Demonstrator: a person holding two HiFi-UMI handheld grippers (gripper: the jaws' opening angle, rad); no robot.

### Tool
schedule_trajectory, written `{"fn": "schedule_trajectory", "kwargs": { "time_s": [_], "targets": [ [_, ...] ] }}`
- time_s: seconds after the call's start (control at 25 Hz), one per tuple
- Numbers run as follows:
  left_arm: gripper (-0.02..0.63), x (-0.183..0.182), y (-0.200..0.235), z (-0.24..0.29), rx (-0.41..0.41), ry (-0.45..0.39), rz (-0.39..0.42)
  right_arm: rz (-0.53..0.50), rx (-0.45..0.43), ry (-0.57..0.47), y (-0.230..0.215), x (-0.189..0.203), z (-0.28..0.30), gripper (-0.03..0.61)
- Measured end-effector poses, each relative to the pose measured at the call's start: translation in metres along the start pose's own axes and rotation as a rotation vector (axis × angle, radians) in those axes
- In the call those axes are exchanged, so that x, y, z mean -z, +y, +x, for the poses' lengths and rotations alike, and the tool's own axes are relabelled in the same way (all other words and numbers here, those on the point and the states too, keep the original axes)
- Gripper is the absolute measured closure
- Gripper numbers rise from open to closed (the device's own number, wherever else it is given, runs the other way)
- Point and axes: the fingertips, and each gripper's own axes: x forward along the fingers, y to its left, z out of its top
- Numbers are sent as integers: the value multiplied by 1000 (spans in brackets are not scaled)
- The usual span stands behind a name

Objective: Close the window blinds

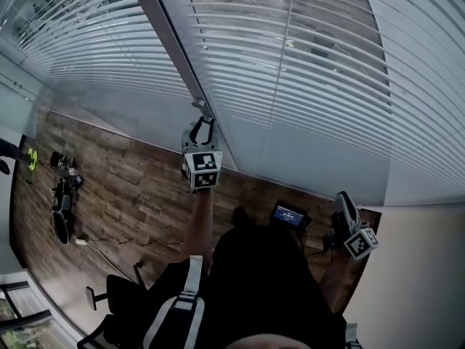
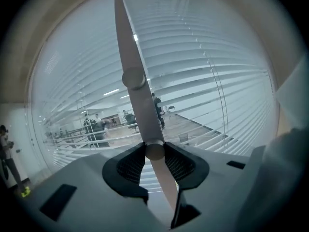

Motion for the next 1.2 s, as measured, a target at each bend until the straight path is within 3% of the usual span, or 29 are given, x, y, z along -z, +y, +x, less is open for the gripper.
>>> {"fn": "schedule_trajectory", "kwargs": {
  "time_s": [0.08, 0.2, 0.36, 0.4, 0.52, 0.88, 1.0, 1.08, 1.16, 1.2],
  "targets": [
    [456, 0, -1, -2, 26, -21, -83, -1, 0, 0, 0, 1, -2, 488],
    [393, -3, 4, -8, 65, -87, -311, 2, 6, 3, -2, 3, -4, 488],
    [400, -3, 7, -5, 150, -128, -555, -2, 11, -2, -4, 2, -7, 488],
    [475, -2, 8, -5, 158, -127, -579, -3, 15, -3, -4, 2, -7, 488],
    [479, -1, 8, -4, 146, -103, -516, 0, 14, -5, -6, 3, -8, 488],
    [480, -1, 1, -2, -12, 23, 33, 3, 12, 0, -2, 3, -2, 488],
    [479, -1, -2, -2, -44, 44, 145, -8, 6, -1, 2, 1, 0, 488],
    [479, -2, -2, -3, -27, 21, 98, 0, 7, 3, -1, 4, -3, 488],
    [471, -2, -2, -5, 28, -27, -91, 6, 8, 7, -6, 6, -4, 488],
    [435, -2, -1, -7, 63, -52, -216, 6, 8, 6, -7, 7, -4, 488]
  ]
}}
